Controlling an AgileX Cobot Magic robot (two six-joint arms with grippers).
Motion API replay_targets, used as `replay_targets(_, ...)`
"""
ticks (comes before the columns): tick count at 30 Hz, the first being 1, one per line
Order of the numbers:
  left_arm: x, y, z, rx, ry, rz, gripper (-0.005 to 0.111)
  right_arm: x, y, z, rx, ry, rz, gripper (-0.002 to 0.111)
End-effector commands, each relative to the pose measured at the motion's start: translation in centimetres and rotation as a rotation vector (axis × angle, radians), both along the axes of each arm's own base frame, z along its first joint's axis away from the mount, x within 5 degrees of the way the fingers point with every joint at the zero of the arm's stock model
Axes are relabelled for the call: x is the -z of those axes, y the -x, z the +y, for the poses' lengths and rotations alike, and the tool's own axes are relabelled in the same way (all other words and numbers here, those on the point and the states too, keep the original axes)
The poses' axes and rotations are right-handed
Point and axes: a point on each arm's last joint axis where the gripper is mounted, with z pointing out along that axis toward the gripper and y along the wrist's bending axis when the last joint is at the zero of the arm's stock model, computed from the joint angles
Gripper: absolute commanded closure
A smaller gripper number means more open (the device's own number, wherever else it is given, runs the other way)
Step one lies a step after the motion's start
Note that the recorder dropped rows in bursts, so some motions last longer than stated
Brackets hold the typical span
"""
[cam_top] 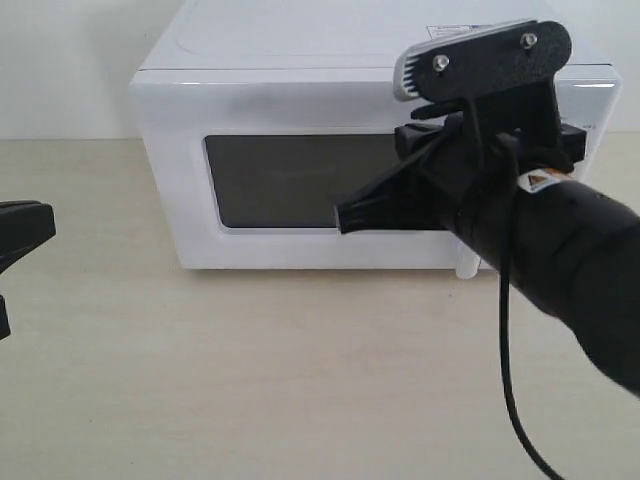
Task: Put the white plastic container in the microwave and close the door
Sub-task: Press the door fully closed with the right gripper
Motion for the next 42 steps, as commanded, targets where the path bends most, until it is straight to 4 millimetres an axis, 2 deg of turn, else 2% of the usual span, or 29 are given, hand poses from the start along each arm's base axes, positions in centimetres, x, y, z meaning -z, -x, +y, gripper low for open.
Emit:
replay_targets(1,0.0,0.1,0.1,-0.008,0.007,-0.008,0.102,-0.4,2.6,-0.1,-0.059,-0.005,-0.037,0.109)
replay_targets(5,0.0,0.1,0.1,-0.008,0.007,-0.008,0.102,0.0,4.2,-0.1,-0.128,0.027,-0.046,0.109)
replay_targets(8,0.0,0.1,0.1,-0.008,0.007,-0.008,0.102,0.2,4.7,0.0,-0.159,0.032,-0.027,0.109)
replay_targets(34,0.0,0.1,0.1,-0.009,0.007,-0.01,0.102,0.3,4.6,0.0,-0.155,0.021,-0.022,0.109)
replay_targets(42,0.0,0.1,0.1,-0.009,0.007,-0.01,0.102,-0.3,4.7,-0.4,-0.14,0.002,-0.044,0.109)
